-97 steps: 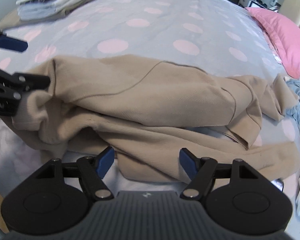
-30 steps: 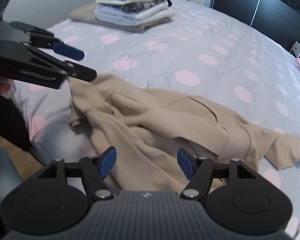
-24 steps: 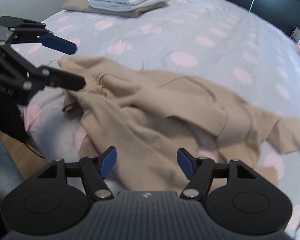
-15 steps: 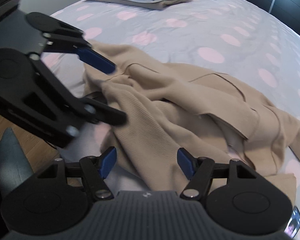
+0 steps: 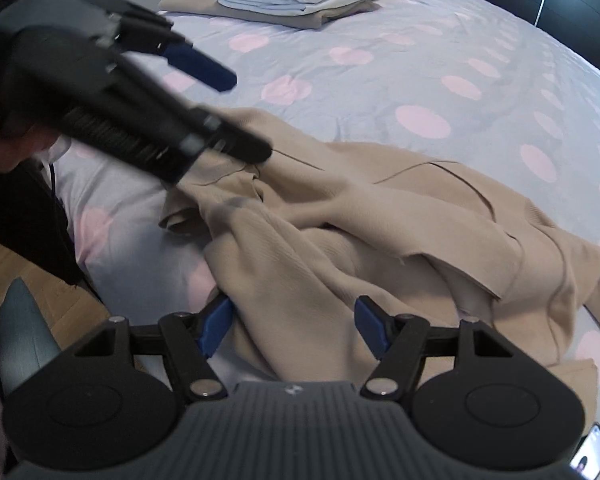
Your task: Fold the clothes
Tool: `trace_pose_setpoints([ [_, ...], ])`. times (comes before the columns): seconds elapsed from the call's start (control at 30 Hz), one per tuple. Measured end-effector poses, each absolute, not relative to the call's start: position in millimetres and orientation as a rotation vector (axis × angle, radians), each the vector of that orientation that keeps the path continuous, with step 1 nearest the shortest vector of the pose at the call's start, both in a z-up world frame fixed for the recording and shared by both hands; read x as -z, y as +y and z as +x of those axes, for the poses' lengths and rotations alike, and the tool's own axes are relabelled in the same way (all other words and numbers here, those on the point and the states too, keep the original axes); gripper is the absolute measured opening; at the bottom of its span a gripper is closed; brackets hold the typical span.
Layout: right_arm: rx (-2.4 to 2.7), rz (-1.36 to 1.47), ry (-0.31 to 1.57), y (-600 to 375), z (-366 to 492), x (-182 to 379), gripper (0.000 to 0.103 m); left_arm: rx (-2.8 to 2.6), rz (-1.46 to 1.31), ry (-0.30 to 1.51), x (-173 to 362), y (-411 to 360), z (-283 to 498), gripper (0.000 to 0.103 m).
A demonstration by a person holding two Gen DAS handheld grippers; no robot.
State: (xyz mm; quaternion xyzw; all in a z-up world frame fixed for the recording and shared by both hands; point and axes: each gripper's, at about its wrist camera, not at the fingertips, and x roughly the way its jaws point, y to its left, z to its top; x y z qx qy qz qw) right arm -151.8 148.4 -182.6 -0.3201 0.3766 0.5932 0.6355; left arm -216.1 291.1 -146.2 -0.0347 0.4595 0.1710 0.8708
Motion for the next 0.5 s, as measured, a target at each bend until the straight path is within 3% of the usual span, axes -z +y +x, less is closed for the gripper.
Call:
trace_pose_setpoints([
  [0.2, -1.294, -0.746, 0.901, 157, -147, 198, 0.063, -0.417, -0.082, 1.080, 178, 309, -213, 0.070],
  [0.3, -1.269, -0.758, 0.912, 156, -145, 203, 0.040, -0.440, -0.101, 1.113, 192, 314, -216, 0.070],
  [0.37, -1.267, -0.760, 0.928, 155, -144, 203, 0.020, -0.443, -0.120, 1.125, 196, 315, -217, 0.063],
  [0.43, -1.251, -0.773, 0.920, 153, -144, 200, 0.012, -0.426, -0.140, 1.134, 193, 314, -218, 0.039],
  [0.5, -1.225, -0.785, 0.916, 149, -142, 196, 0.007, -0.409, -0.160, 1.143, 191, 312, -219, 0.030],
])
